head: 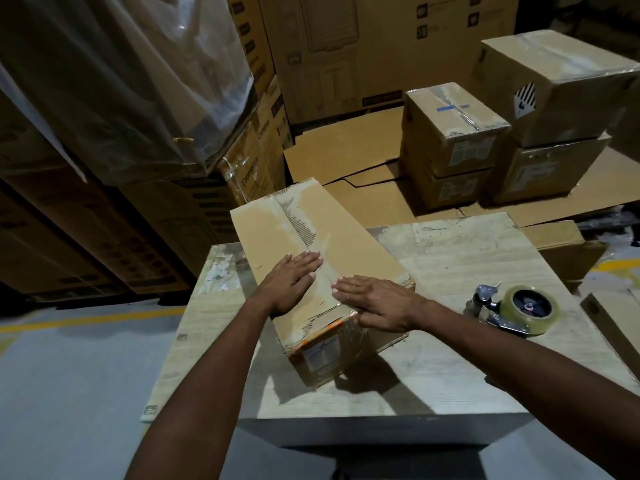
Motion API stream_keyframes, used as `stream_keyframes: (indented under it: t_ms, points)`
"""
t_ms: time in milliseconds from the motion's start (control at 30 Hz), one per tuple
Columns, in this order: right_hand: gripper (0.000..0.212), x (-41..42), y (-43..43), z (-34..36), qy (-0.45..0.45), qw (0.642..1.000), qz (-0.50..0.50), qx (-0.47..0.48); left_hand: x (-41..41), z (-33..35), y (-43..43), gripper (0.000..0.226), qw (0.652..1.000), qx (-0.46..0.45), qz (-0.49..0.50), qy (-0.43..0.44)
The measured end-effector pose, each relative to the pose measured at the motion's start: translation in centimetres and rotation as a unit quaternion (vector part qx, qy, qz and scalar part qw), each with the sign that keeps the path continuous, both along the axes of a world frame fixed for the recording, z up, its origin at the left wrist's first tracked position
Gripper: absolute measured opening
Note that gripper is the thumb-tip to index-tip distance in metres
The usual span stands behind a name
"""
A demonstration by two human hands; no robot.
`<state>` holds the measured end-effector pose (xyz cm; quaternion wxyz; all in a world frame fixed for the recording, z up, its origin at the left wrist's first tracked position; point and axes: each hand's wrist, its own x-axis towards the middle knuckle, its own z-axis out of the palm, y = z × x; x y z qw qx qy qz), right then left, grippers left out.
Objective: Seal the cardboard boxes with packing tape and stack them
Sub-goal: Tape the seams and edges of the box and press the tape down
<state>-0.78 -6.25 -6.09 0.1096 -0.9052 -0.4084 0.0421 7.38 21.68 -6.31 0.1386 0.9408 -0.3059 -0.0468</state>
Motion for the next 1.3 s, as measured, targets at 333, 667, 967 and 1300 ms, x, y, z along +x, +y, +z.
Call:
stream_keyframes:
  t_ms: [333, 667, 967, 1300]
  points:
    - [0.072, -2.6, -2.6, 0.9, 0.035, 0.999, 0.014, 0.018, -0.6, 0.2, -0.2, 0.05, 1.0, 0.022, 0.018, -0.006]
    - [0.067, -1.6, 2.3, 0.4, 0.004, 0.999, -0.051, 0.008, -0.4, 0.0, -0.1, 0.055, 0.999, 0.031, 0.013, -0.006]
    - [0.075, -6.0, 0.2, 0.0, 0.013, 0.998, -0.048, 0.041, -0.9, 0.2, -0.2, 0.052, 0.999, 0.042, 0.011, -0.019]
    - [0.068, 1.1, 4.4, 1.8, 0.008, 0.992, -0.12, 0.025, 3.1, 0.7, 0.7, 0.058, 1.0, 0.009, 0.018, 0.01]
